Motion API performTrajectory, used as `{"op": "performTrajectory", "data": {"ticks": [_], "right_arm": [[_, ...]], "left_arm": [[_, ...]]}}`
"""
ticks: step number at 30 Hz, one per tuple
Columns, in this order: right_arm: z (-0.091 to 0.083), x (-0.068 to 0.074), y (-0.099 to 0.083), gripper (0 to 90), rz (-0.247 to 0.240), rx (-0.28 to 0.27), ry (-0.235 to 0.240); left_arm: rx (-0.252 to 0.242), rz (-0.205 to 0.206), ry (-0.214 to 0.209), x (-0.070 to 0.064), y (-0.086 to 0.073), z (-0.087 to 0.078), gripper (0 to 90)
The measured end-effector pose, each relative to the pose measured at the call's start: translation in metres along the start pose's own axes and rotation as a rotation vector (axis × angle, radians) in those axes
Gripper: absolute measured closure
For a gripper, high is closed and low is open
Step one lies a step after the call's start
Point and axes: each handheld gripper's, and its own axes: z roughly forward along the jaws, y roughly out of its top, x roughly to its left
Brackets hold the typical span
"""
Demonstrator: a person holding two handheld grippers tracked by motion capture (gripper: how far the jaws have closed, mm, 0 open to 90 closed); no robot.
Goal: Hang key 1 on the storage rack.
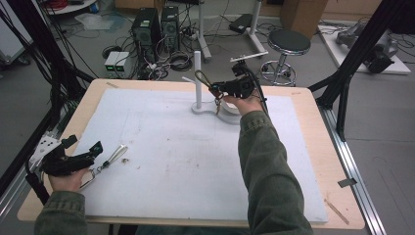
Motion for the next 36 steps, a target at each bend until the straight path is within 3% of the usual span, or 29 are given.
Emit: {"op": "performTrajectory", "data": {"ticks": [18,36], "right_arm": [[0.016,-0.014,-0.002,77.7,0.047,-0.009,-0.012],[0.039,-0.022,-0.005,77.5,0.056,-0.013,-0.028]], "left_arm": [[-0.001,-0.008,-0.001,0.001,0.000,0.000,1.7],[0.000,-0.007,-0.001,0.002,0.000,0.000,1.7]]}}
